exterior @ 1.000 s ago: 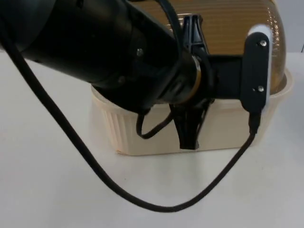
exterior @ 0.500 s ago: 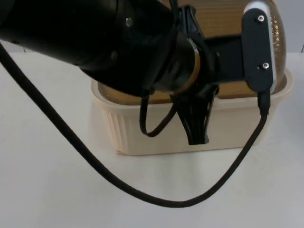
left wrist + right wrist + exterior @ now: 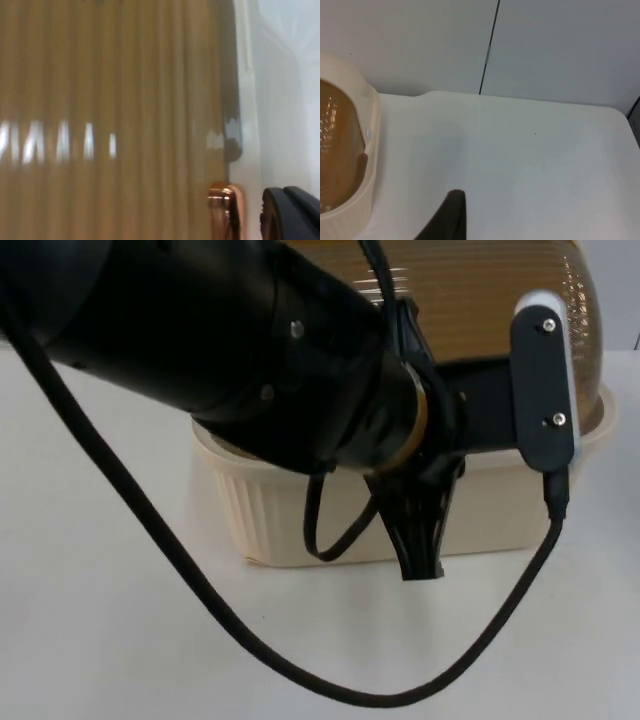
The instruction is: Open the box lid with the left hand, place the block into the box with the right hand, then close the box lid with the left hand.
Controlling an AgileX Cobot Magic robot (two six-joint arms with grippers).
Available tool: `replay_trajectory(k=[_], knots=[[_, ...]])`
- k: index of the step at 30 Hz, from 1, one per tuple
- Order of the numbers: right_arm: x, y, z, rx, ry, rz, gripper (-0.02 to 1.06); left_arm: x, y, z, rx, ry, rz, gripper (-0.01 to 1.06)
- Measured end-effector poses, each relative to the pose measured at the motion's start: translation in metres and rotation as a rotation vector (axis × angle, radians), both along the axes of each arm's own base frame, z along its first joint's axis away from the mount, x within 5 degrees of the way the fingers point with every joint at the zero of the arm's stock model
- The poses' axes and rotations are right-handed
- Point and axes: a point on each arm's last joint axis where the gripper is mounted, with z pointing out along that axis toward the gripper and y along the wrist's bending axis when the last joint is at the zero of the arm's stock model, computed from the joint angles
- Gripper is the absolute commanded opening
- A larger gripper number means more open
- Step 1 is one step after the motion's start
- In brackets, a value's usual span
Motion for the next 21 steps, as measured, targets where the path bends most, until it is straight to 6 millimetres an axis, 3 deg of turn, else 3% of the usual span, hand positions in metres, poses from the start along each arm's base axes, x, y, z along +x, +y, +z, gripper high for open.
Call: replay_trajectory(k=[13, 21], knots=[[0.0, 0.0, 0.0, 0.0, 0.0, 0.0, 1.05, 0.008, 0.007, 0.0, 0.029, -0.028, 0.021, 0.0], [0.0, 0.0, 0.0, 0.0, 0.0, 0.0, 1.05, 0.016, 0.013, 0.004, 0.127, -0.149, 0.014, 0.0]])
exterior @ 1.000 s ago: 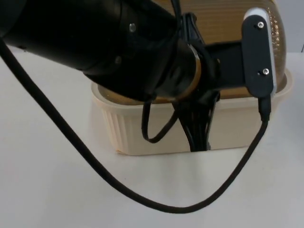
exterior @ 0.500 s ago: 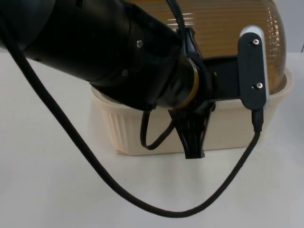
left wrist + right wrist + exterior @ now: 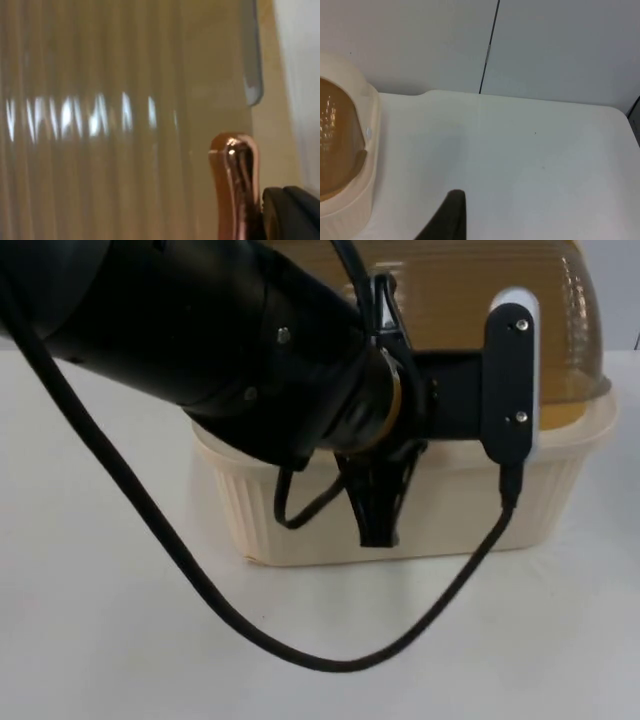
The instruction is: Open the box lid with the left hand, place the block into the box with the right hand, then close the box lid with the left hand.
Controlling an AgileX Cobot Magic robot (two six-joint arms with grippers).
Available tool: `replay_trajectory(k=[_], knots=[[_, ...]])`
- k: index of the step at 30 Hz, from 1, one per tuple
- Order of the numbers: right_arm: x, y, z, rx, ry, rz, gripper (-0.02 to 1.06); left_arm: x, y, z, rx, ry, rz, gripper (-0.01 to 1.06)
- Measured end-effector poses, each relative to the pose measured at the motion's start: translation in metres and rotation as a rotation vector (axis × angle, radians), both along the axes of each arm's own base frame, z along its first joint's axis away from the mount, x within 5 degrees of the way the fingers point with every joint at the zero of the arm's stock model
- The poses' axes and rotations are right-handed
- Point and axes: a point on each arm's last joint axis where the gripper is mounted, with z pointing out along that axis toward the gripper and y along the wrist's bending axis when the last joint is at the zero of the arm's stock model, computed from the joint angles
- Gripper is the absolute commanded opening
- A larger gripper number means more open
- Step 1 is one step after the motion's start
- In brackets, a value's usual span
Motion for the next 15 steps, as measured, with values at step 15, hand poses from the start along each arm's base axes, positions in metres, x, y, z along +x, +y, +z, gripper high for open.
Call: replay_trajectory(k=[15], knots=[[0.0, 0.0, 0.0, 0.0, 0.002, -0.001, 1.05, 0.048, 0.016, 0.038, -0.022, -0.176, 0.066, 0.0]])
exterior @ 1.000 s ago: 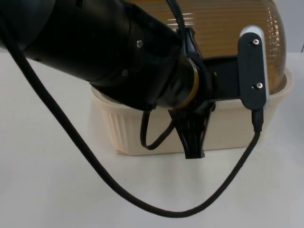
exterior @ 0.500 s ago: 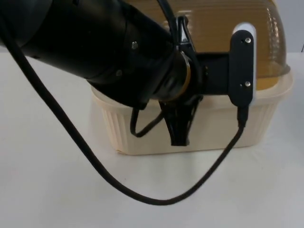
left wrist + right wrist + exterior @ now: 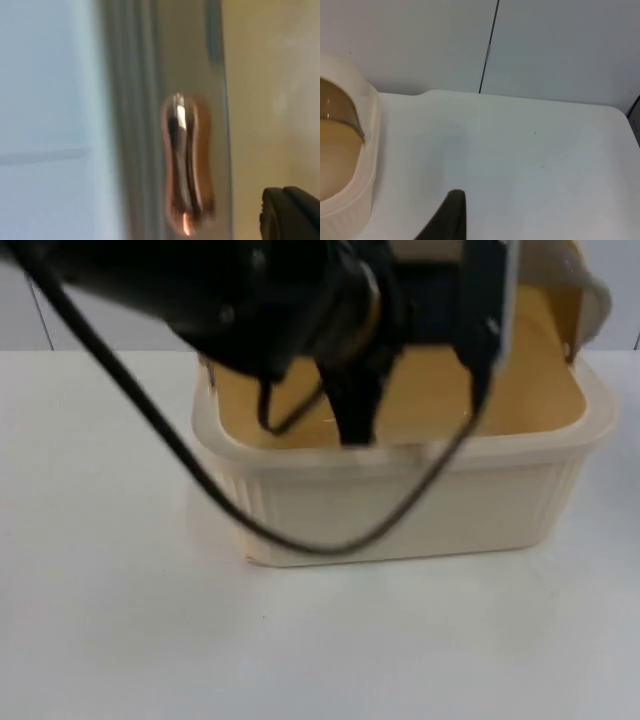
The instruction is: Open the box lid with the left hand, place the block into the box with the right hand, then close the box lid with the left hand.
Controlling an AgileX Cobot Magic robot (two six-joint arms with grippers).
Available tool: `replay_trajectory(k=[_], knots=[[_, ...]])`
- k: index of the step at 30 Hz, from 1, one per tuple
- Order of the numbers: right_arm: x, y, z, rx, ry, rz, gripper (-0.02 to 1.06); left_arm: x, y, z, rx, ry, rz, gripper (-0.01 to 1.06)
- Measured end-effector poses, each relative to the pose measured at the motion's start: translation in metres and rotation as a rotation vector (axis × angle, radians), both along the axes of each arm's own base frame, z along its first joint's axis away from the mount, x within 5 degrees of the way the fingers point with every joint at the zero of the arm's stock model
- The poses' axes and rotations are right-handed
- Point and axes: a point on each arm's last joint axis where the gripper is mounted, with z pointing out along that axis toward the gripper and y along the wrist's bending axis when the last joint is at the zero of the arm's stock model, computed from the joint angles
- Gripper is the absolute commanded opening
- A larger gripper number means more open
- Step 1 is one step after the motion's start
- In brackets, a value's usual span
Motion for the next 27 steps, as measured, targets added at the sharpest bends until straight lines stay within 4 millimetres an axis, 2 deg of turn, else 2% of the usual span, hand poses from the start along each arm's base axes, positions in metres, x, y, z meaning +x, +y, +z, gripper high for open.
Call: replay_trajectory(k=[3, 11, 14, 16, 17, 21, 22, 24, 26, 27], knots=[[0.0, 0.0, 0.0, 0.0, 0.0, 0.0, 1.05, 0.018, 0.011, 0.015, -0.029, -0.045, 0.063, 0.0], [0.0, 0.0, 0.0, 0.0, 0.0, 0.0, 1.05, 0.023, 0.015, 0.019, -0.084, -0.022, 0.108, 0.0], [0.0, 0.0, 0.0, 0.0, 0.0, 0.0, 1.05, 0.013, 0.012, 0.027, -0.208, 0.072, 0.131, 0.0], [0.0, 0.0, 0.0, 0.0, 0.0, 0.0, 1.05, 0.0, 0.009, 0.038, -0.355, 0.17, 0.112, 0.0], [0.0, 0.0, 0.0, 0.0, 0.0, 0.0, 1.05, 0.0, 0.009, 0.038, -0.355, 0.17, 0.112, 0.0], [0.0, 0.0, 0.0, 0.0, 0.0, 0.0, 1.05, -0.027, 0.013, 0.068, -0.698, 0.338, 0.114, 0.0], [0.0, 0.0, 0.0, 0.0, 0.0, 0.0, 1.05, -0.027, 0.013, 0.068, -0.698, 0.338, 0.114, 0.0], [0.0, 0.0, 0.0, 0.0, 0.0, 0.0, 1.05, -0.039, 0.025, 0.086, -0.853, 0.385, 0.146, 0.0], [0.0, 0.0, 0.0, 0.003, 0.001, -0.002, 1.05, -0.047, 0.042, 0.102, -0.924, 0.379, 0.194, 0.0], [0.0, 0.0, 0.0, 0.003, 0.001, -0.002, 1.05, -0.047, 0.042, 0.102, -0.924, 0.379, 0.194, 0.0]])
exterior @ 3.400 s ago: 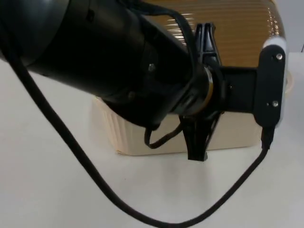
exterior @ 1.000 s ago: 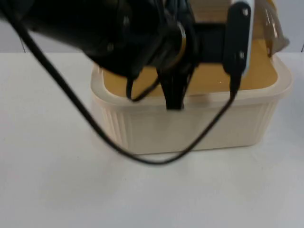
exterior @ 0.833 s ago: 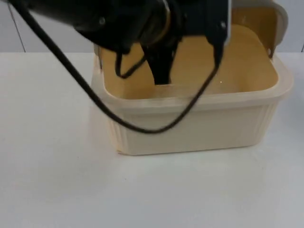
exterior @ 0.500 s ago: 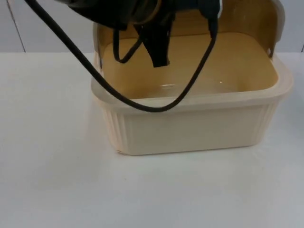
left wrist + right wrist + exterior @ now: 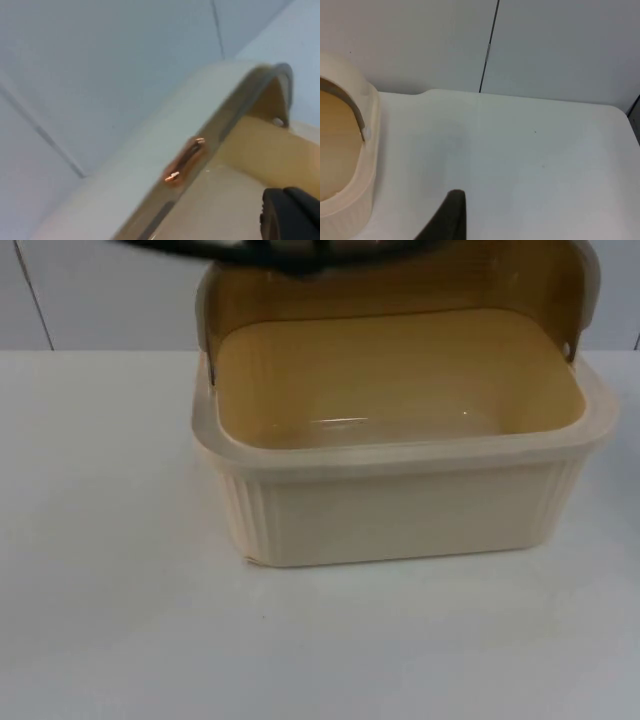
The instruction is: Open the box lid with the left hand, place the block into the box with the right hand, then close the box lid with the left hand.
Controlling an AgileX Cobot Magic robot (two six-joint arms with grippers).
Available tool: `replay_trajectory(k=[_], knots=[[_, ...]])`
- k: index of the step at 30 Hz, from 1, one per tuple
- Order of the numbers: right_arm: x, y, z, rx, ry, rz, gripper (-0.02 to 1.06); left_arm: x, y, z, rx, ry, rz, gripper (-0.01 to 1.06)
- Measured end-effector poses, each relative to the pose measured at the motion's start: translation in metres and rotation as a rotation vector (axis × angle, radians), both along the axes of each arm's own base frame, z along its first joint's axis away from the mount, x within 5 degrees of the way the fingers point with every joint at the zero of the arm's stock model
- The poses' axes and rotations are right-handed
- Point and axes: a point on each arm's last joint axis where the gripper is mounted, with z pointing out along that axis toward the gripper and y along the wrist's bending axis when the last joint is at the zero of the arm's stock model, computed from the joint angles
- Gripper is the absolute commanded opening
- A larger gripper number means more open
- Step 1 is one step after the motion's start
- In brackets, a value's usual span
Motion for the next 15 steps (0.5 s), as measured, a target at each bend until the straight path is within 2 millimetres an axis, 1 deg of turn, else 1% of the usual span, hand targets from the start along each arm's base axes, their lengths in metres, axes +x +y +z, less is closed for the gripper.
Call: replay_trajectory(k=[2, 5, 7, 8, 10, 11, 13, 14, 15], knots=[[0.0, 0.0, 0.0, 0.006, -0.001, -0.003, 1.05, -0.004, 0.023, 0.014, -0.019, 0.002, 0.084, 0.0], [0.0, 0.0, 0.0, 0.006, -0.001, -0.003, 1.05, -0.004, 0.068, 0.037, -0.069, 0.007, 0.264, 0.0], [0.0, 0.0, 0.0, 0.006, -0.001, -0.003, 1.05, -0.003, 0.104, 0.053, -0.183, 0.023, 0.402, 0.0], [0.0, 0.0, 0.0, 0.006, -0.001, -0.003, 1.05, -0.003, 0.104, 0.053, -0.183, 0.023, 0.402, 0.0], [0.0, 0.0, 0.0, 0.006, -0.001, -0.003, 1.05, -0.004, 0.138, 0.064, -0.329, 0.063, 0.527, 0.0], [0.0, 0.0, 0.0, 0.006, -0.001, -0.003, 1.05, -0.004, 0.153, 0.067, -0.354, 0.068, 0.566, 0.0], [0.0, 0.0, 0.0, 0.006, -0.001, -0.003, 1.05, -0.006, 0.167, 0.066, -0.376, 0.123, 0.582, 0.0], [0.0, 0.0, 0.0, 0.006, -0.001, -0.003, 1.05, -0.006, 0.167, 0.066, -0.376, 0.123, 0.582, 0.0], [0.0, 0.0, 0.0, 0.006, -0.001, -0.003, 1.05, -0.006, 0.174, 0.064, -0.394, 0.167, 0.582, 0.0]])
